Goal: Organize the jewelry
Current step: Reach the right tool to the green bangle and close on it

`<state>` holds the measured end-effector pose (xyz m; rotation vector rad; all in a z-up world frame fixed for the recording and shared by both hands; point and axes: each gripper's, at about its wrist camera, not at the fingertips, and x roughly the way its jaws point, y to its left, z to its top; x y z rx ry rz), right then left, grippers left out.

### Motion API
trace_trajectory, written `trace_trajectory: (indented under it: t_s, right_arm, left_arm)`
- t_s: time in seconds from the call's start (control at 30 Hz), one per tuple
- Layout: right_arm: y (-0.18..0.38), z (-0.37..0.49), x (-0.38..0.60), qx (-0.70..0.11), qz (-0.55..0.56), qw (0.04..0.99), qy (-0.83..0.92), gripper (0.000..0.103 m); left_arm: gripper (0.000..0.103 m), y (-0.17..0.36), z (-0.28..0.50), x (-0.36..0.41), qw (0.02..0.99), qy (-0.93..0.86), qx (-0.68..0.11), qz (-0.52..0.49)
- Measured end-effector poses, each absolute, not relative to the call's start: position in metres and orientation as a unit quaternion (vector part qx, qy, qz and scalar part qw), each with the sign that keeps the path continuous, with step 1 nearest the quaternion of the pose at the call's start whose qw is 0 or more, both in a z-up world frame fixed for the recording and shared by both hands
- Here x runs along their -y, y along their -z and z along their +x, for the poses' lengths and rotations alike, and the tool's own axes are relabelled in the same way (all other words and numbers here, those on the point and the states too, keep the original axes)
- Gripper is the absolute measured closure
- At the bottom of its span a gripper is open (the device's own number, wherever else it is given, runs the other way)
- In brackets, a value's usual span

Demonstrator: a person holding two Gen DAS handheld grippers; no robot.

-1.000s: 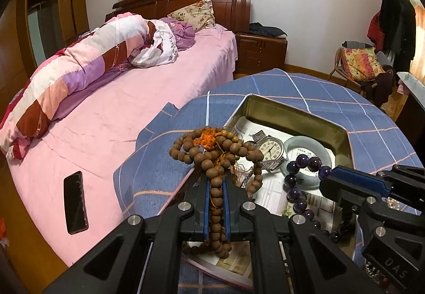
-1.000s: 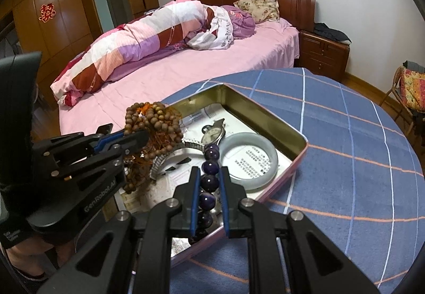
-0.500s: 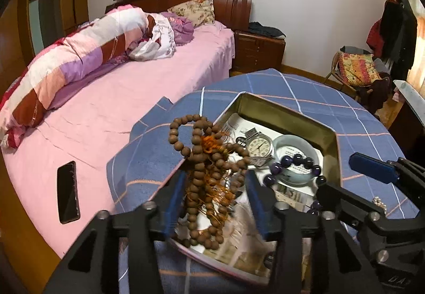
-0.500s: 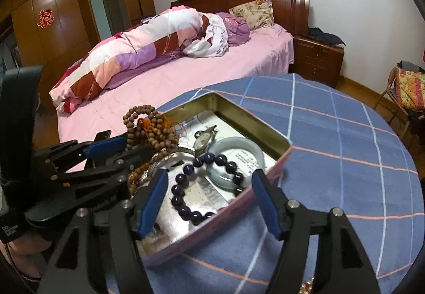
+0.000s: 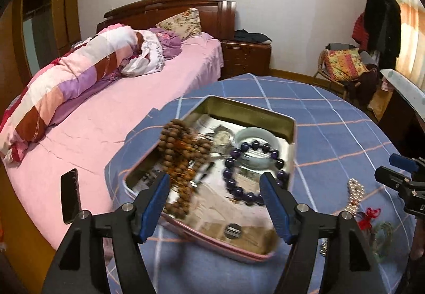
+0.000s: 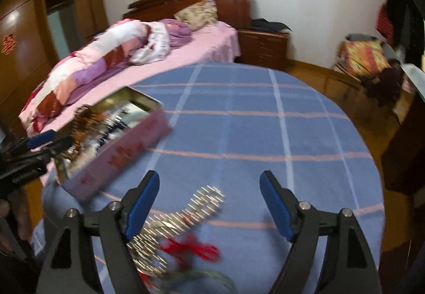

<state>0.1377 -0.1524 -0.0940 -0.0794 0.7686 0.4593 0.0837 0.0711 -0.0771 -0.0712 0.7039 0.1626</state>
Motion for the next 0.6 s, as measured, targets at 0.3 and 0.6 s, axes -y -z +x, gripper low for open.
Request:
trace_trajectory:
  t_s: [0.3, 0.6]
  right_arm:
    - [0.112, 0.116, 0.194, -0.387, -0.022, 0.899, -0.202, 0.022]
    - [0.117, 0.096, 0.208, -0.387, -0.025, 0.899, -0.201, 0.022]
  left_arm:
    - [0.033, 0.08, 0.076, -0.033, 0.935, -0.059, -0.35, -0.01]
    - [0.033, 0.087, 0.072, 0.014, 0.932, -0.018, -0.359, 0.038]
